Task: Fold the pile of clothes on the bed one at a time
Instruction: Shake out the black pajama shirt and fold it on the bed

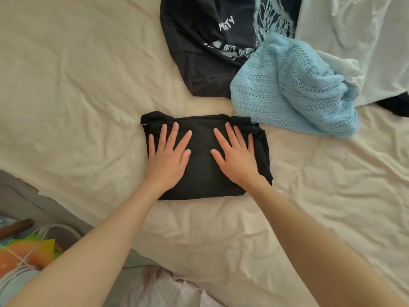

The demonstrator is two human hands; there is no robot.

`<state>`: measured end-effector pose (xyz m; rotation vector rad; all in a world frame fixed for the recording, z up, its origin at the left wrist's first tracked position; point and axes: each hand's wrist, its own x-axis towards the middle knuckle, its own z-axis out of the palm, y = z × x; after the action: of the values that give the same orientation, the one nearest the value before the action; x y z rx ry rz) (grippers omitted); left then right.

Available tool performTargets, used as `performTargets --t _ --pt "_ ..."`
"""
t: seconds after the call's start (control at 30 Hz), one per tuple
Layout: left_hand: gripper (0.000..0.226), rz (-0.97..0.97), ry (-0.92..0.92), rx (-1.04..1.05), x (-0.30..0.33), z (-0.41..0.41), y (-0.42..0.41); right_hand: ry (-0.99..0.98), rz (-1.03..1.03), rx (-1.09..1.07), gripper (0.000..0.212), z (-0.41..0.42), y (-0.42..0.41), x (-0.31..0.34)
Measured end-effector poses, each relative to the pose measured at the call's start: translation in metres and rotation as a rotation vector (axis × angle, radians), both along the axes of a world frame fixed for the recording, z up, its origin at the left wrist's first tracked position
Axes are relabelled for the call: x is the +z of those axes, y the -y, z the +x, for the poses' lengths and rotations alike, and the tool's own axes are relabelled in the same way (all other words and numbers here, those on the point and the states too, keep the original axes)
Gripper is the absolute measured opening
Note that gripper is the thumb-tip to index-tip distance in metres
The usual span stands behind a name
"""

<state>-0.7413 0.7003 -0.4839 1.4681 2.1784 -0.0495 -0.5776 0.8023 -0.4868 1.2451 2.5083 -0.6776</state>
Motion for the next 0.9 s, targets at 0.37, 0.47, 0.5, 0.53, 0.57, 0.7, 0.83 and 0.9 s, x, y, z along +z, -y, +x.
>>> performTargets --t 0.37,0.47,0.5,0.53,0.57,0.7,0.83,0.9 --pt "0.068 0.204 0.522 0.676 0.025 -0.016 0.037 -0.344 -0.419 -0.881 0.073 0.069 -0.025 0.033" --pt "0.073 0.195 0.498 0.569 0.017 -0.014 0.038 -0.394 -0.358 -0.716 0.072 0.066 -0.017 0.025" --pt "0.073 0.192 0.492 0.571 0.016 -0.012 0.038 -0.410 -0.335 -0.702 0.073 0.063 -0.014 0.023" --pt "0.073 0.192 0.485 0.575 0.016 -0.011 0.040 -0.426 -0.312 -0.703 0.074 0.062 -0.011 0.021" --pt "0.073 0.194 0.481 0.580 0.016 -0.010 0.041 -0.438 -0.291 -0.711 0.075 0.060 -0.008 0.019" --pt "0.070 0.205 0.499 0.608 0.021 -0.004 0.041 -0.440 -0.209 -0.681 0.078 0.059 0.001 0.016" --pt "0.066 0.247 0.509 0.634 0.022 -0.002 0.037 -0.509 -0.175 -0.683 0.082 0.061 0.000 0.017" --pt "0.064 0.269 0.504 0.652 0.022 -0.001 0.037 -0.503 -0.151 -0.603 0.078 0.061 0.000 0.018"
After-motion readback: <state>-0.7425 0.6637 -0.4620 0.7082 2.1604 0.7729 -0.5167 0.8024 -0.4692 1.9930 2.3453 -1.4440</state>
